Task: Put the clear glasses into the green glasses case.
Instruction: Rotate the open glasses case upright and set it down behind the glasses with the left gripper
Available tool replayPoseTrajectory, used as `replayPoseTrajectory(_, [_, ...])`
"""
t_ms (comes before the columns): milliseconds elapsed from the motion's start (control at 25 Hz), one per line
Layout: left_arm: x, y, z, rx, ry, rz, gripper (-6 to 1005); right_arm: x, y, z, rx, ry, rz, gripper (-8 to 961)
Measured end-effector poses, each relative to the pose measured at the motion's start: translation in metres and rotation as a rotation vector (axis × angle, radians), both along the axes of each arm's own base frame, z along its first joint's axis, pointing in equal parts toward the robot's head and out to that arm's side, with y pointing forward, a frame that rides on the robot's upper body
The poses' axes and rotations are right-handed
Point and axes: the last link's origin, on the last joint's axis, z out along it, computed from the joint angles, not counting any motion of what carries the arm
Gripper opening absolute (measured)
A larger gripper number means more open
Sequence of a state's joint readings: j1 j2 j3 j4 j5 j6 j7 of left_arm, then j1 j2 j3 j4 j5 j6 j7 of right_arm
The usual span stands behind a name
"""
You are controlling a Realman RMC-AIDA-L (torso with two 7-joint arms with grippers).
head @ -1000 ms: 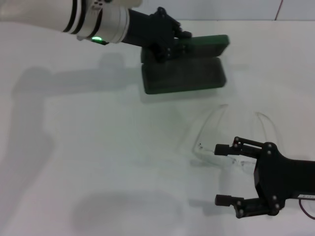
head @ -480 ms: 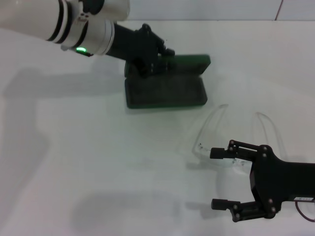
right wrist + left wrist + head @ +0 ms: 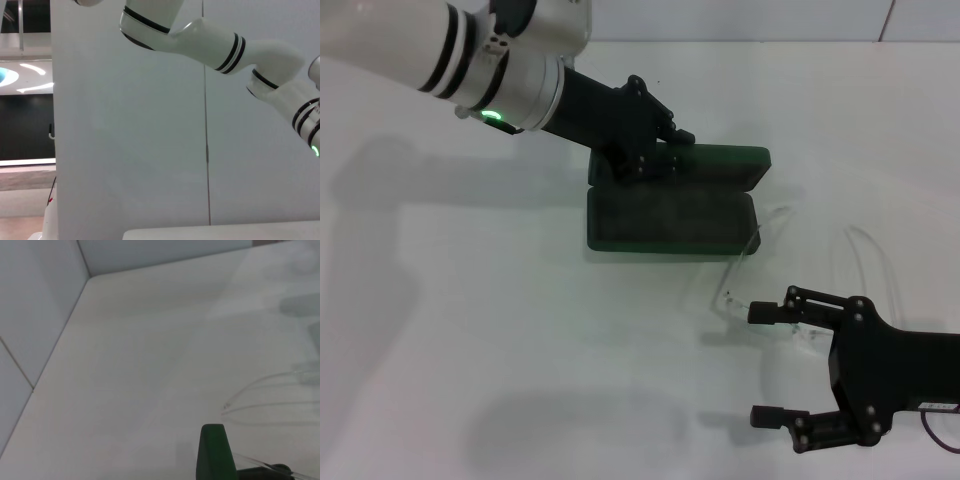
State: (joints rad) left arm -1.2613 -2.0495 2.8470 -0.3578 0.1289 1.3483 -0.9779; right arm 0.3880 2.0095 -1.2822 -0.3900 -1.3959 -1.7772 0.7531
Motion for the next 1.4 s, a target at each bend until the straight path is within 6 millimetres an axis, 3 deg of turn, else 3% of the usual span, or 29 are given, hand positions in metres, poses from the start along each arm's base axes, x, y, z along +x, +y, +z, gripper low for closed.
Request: replayPoseTrajectory(1400, [0.008, 0.004, -0.031, 0.037, 0.113, 0.02, 207, 0.008, -0.002, 0.004, -0.005, -0.024, -0.016, 844])
